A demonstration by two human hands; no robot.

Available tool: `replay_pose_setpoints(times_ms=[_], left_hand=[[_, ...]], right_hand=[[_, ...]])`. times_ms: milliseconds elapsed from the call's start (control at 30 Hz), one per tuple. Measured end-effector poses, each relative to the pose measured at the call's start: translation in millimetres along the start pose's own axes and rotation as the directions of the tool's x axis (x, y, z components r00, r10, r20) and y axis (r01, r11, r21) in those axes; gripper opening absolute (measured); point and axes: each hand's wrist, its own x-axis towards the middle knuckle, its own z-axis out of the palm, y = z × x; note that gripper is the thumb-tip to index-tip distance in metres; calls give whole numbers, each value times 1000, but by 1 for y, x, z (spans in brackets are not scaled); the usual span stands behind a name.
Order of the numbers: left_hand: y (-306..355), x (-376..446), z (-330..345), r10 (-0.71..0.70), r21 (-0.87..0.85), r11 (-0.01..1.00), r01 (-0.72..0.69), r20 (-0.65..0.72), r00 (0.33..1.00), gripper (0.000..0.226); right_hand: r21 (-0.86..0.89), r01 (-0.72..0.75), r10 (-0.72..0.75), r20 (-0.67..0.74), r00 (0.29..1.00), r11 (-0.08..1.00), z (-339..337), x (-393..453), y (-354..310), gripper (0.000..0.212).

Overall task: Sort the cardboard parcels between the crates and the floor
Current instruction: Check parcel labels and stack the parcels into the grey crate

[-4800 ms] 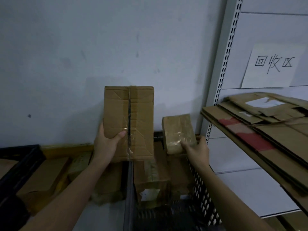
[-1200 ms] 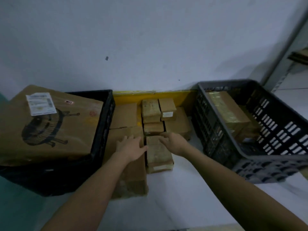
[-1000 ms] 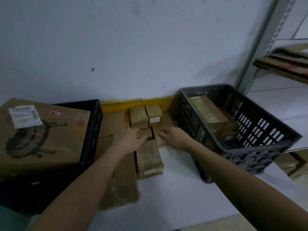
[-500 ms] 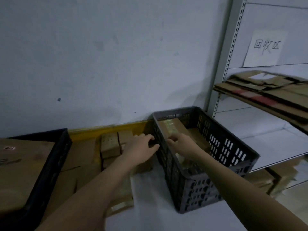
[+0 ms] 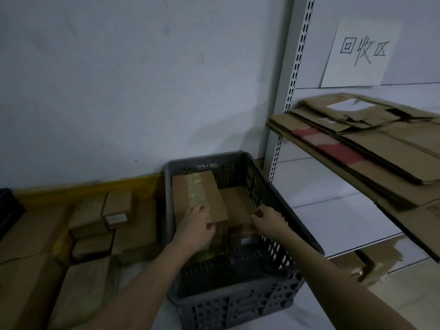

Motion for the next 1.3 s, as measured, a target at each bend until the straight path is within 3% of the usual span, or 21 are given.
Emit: replay_pose_setpoints(times_ms=[100,200,267,367,400,467,533,600,633,700,800,933,1133,1300], left_hand=[[-11,8,28,-143,142,981,134,53,988,68],[-15,13,44,-206,243,955,169,134,969,67],[-15,20,45,-178,101,981,166,127,976,52],[-13,20,50,-102,-141,985,95,-38,994,29],[-10,19,49,-110,-201,975,91,-86,990,31],[-8,19,47,-243,-346,919,191,-113,963,57],[-10,24,41,-407,-510,796,327,-50,912,80],[-14,28,40,-429,-614,713,339,0,903,77],[-14,29,39,-429,-654,682,326,3,903,70],[-10,28,30,-446,-750,586,306,16,895,66],[2,31,4,-427,-833,472,291,73,901,76],[21,35,-44,-366,-834,452,317,151,918,86],[37,28,-87,-371,-965,252,74,-25,928,74],[28,16,-96,-415,-971,192,-141,-211,885,68]], right_hand=[[24,-21,19,75,997,1000,10,26,10,33],[84,-46,36,113,993,995,24,50,9,39],[156,-72,50,145,988,985,32,62,0,45],[294,-136,74,213,974,946,47,72,-5,60],[321,-156,78,242,967,934,53,73,-3,62],[335,-195,97,288,953,922,62,75,4,62],[389,-220,105,297,949,895,64,75,8,45],[428,-203,108,236,966,881,59,73,5,21],[415,-179,108,189,976,892,55,73,2,19],[395,-138,105,103,989,908,47,71,-2,22],[468,-61,76,-12,997,882,31,59,-16,26],[496,191,-56,-274,960,847,-1,34,-46,25],[416,470,-256,-474,842,778,-29,11,-86,37],[515,603,-381,-476,792,610,-27,0,-101,31]])
